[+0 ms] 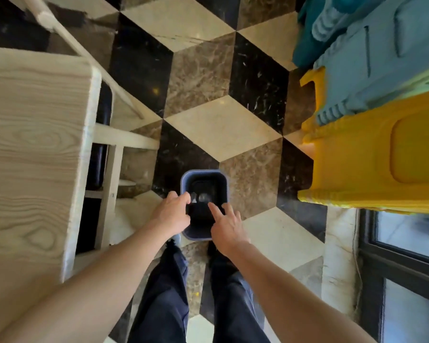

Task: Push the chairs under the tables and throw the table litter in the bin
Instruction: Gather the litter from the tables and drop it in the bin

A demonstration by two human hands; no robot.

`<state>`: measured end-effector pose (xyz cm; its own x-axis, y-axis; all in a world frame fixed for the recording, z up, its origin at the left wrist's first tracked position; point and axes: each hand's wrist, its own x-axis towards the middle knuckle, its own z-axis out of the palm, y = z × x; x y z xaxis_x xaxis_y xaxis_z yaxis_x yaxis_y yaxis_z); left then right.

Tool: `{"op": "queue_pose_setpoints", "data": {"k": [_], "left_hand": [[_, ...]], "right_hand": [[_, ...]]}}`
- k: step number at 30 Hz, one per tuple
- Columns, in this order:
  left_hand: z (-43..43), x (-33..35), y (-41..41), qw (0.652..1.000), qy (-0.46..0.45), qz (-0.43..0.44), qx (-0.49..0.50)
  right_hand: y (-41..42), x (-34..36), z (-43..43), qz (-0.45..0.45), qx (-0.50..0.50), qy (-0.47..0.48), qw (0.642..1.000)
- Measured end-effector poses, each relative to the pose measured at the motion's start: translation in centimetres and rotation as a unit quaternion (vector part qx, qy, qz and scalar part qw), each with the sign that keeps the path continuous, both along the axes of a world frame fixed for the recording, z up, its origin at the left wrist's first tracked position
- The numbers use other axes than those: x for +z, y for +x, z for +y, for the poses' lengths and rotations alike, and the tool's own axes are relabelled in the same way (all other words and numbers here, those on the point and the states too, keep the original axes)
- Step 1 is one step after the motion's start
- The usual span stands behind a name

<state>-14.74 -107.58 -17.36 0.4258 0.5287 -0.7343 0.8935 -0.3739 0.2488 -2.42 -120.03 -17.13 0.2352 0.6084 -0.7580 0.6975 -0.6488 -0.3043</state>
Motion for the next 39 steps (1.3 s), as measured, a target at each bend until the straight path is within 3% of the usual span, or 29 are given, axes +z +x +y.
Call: {"op": "queue_pose_setpoints", "data": {"k": [4, 9, 16, 23, 29, 31, 34, 39], "left_hand": [[-1.5, 3.2, 0.5, 1.0, 0.002, 0.016, 0.01], [-3.7, 10.8, 1.6, 0.998, 0.045, -0.028, 0.012], [-7.1, 20.0, -1.8, 0.991, 0.108, -0.059, 0.051], [-13.3, 25.1, -15.5, 0.965, 0.177, -0.09, 0.169], [-22.7, 28.5, -32.3, 0.935, 0.22, -0.076, 0.27], [-26.2, 29.2, -37.5, 0.917, 0.224, -0.083, 0.321], [-31.5, 29.9, -44.6, 0.886, 0.243, -0.056, 0.39], [-38.5, 30.6, -53.6, 0.82, 0.291, -0.011, 0.494]], "right_hand": [[2.8, 3.1, -0.3, -0.012, 0.015, 0.007, 1.0], [4.6, 10.6, 1.0, -0.031, 0.067, 0.052, 0.996], [1.5, 20.4, 3.0, -0.064, 0.151, 0.118, 0.979], [-8.6, 26.4, 0.2, -0.098, 0.27, 0.162, 0.944], [-25.2, 28.4, -6.6, -0.094, 0.322, 0.181, 0.925], [-30.9, 28.6, -9.0, -0.086, 0.38, 0.195, 0.9], [-38.7, 29.1, -11.6, -0.081, 0.493, 0.235, 0.834], [-50.0, 30.9, -13.7, -0.066, 0.58, 0.311, 0.75]]}}
